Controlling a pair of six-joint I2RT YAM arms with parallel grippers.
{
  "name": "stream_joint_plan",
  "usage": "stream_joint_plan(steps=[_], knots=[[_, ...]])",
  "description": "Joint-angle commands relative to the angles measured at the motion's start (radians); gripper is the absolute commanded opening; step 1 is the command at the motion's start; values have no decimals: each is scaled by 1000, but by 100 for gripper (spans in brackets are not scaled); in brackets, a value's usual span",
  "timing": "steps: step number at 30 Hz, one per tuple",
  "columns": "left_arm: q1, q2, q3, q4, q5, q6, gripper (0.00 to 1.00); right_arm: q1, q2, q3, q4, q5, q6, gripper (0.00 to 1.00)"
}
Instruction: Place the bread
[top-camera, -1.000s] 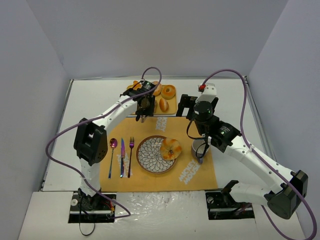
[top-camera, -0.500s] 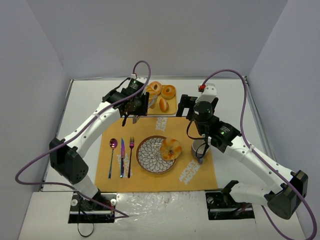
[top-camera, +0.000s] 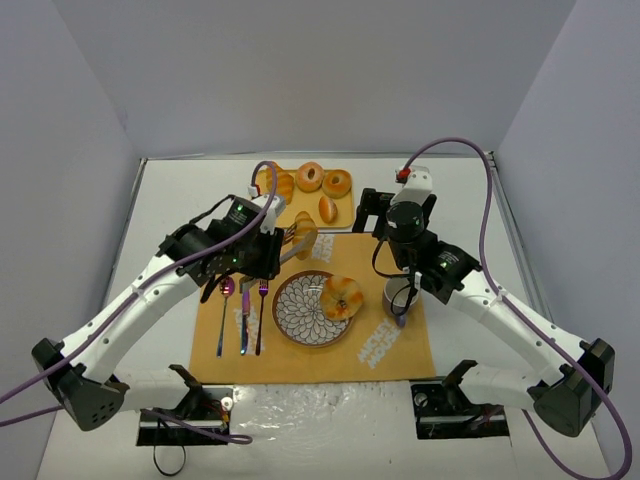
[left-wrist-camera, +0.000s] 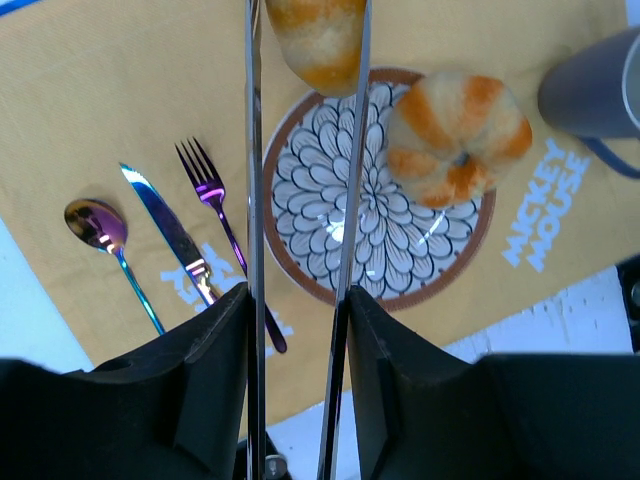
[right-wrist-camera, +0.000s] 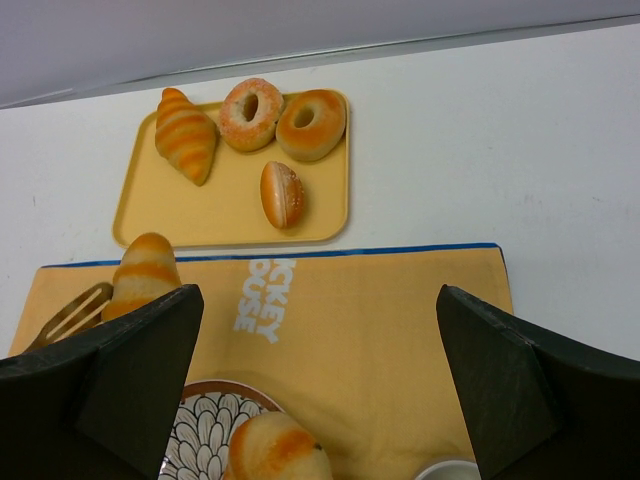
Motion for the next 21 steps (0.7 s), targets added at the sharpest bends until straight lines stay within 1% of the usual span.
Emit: stream_joint_plan(steps=[1, 8, 11, 21], knots=[[-56, -87, -34, -40, 14, 5, 0, -4, 4, 25, 47, 40, -6, 100], [-123, -142, -114, -62, 12, -25, 0, -4, 3, 30, 47, 38, -5, 100], [-133, -159, -151, -66, 1, -37, 0, -4, 7, 32, 47, 36, -5, 100], [-142, -185, -240, -41, 34, -46, 0, -4, 22, 43, 47, 23, -6, 100]])
